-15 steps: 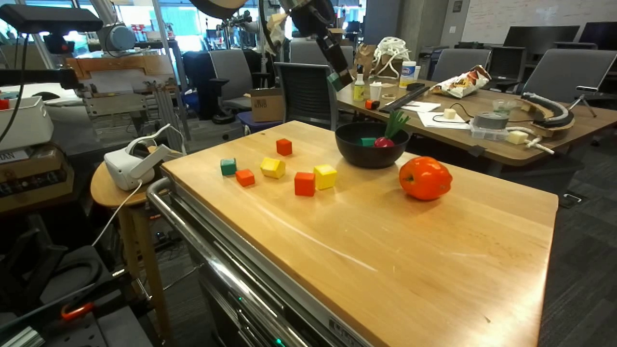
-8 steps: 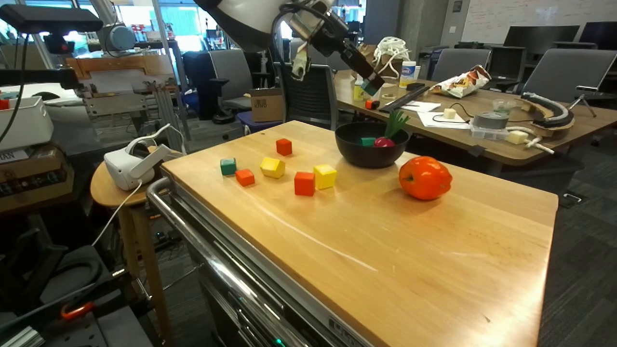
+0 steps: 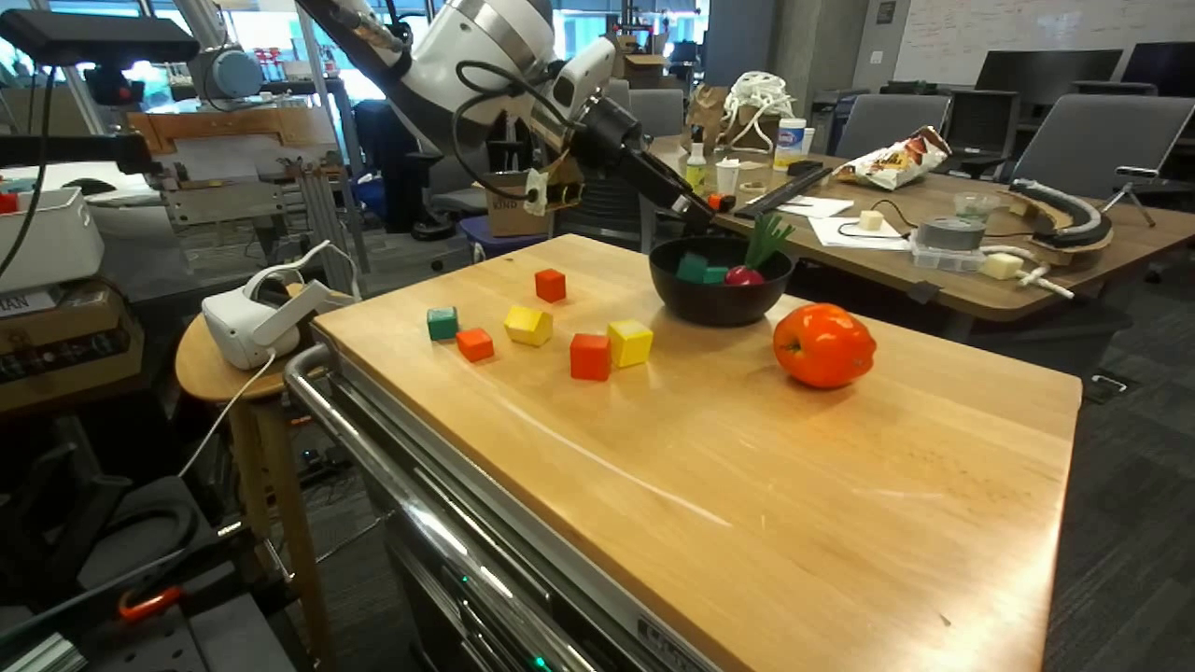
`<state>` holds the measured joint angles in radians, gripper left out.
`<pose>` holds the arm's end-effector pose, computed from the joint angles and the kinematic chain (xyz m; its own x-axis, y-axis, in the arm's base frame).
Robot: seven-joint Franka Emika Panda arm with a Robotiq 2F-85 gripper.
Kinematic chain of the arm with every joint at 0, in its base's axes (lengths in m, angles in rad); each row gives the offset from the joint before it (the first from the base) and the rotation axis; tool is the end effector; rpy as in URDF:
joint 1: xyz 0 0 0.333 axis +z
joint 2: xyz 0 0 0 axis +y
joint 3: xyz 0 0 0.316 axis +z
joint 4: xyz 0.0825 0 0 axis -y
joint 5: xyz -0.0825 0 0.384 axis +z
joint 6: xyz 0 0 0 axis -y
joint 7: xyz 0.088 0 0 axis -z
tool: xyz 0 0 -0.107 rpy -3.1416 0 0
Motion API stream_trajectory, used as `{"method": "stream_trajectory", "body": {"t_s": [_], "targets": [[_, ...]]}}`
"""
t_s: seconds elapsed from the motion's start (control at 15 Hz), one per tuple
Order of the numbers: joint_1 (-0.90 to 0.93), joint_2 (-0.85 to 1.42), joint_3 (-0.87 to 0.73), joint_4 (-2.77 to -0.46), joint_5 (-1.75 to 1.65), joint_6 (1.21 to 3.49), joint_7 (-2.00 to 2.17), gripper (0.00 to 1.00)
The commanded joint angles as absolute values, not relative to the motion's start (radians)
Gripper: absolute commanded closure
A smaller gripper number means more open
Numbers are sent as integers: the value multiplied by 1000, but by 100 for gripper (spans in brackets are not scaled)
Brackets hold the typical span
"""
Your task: Place the toys in the black bowl then put the apple at the left back corner of the trolley
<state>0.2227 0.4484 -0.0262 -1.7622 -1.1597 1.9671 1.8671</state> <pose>0.6503 0.0706 0.3258 0.3690 -0.4112 0.8335 -0.8934 -0.4042 0.1961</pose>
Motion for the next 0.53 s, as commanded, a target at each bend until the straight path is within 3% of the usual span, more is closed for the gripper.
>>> {"method": "stream_trajectory", "body": {"t_s": [0.0, 0.07, 0.47], "targets": [[197, 454, 1, -1727, -1163, 1963, 1908, 5], [194, 446, 4, -1731, -1165, 1976, 1917, 1], [160, 201, 102, -1920, -1027, 2134, 1629, 0]]}}
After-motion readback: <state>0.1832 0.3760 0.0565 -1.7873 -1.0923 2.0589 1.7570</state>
